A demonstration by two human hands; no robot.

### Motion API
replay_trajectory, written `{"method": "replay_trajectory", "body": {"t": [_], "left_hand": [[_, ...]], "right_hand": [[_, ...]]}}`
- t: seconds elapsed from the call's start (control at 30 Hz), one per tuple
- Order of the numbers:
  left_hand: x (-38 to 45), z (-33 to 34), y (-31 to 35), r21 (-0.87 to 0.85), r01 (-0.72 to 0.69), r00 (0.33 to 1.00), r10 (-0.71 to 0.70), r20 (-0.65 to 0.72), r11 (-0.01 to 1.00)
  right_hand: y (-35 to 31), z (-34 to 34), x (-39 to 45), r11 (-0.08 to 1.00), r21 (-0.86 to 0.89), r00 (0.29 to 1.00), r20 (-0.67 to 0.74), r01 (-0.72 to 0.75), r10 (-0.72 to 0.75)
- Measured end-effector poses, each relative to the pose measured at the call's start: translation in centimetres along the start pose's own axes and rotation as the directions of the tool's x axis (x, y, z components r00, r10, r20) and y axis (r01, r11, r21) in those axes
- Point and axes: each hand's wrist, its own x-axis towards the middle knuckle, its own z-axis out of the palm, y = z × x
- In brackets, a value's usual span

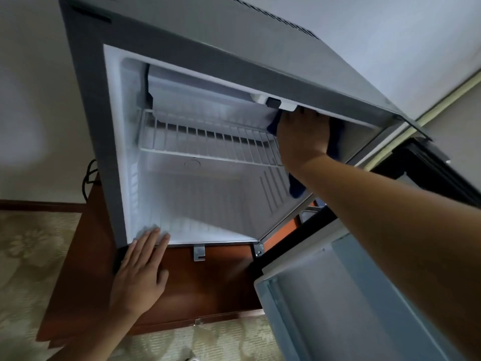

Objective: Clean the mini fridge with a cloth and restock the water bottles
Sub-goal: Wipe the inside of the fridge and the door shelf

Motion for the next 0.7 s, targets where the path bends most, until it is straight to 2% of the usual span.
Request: {"method": "replay_trajectory", "body": {"t": [0.13, 0.2, 0.33, 0.53, 0.6, 0.7], "left_hand": [[-0.2, 0.1, -0.2, -0.002, -0.014, 1.0, 0.014, -0.001, 1.0], [-0.3, 0.0, -0.1, -0.009, -0.016, 1.0, 0.016, -0.009, 1.0], [-0.3, -0.6, -0.1, -0.043, -0.028, 1.0, 0.027, -0.014, 0.999], [-0.2, -0.9, 0.4, -0.073, -0.034, 0.999, 0.032, -0.032, 0.997], [-0.3, -0.9, 0.1, -0.065, -0.042, 0.998, 0.039, -0.053, 0.997], [0.0, -0.5, -0.1, -0.07, -0.056, 0.996, 0.052, -0.066, 0.996]], "right_hand": [[1.0, -1.7, -1.2, 0.935, -0.286, 0.975, 0.137, 0.21, -0.177], [1.1, -3.1, -2.0, 0.917, -0.316, 0.962, 0.203, 0.243, -0.185], [2.7, -4.3, -4.1, 0.926, -0.316, 0.955, 0.268, 0.209, -0.124], [3.6, -3.3, -4.4, 0.933, -0.3, 0.966, 0.222, 0.196, -0.132], [3.0, -2.8, -2.5, 0.956, -0.231, 0.973, 0.183, 0.181, -0.14], [2.4, -2.2, -0.2, 0.978, -0.09, 0.962, 0.219, 0.188, -0.165]]}}
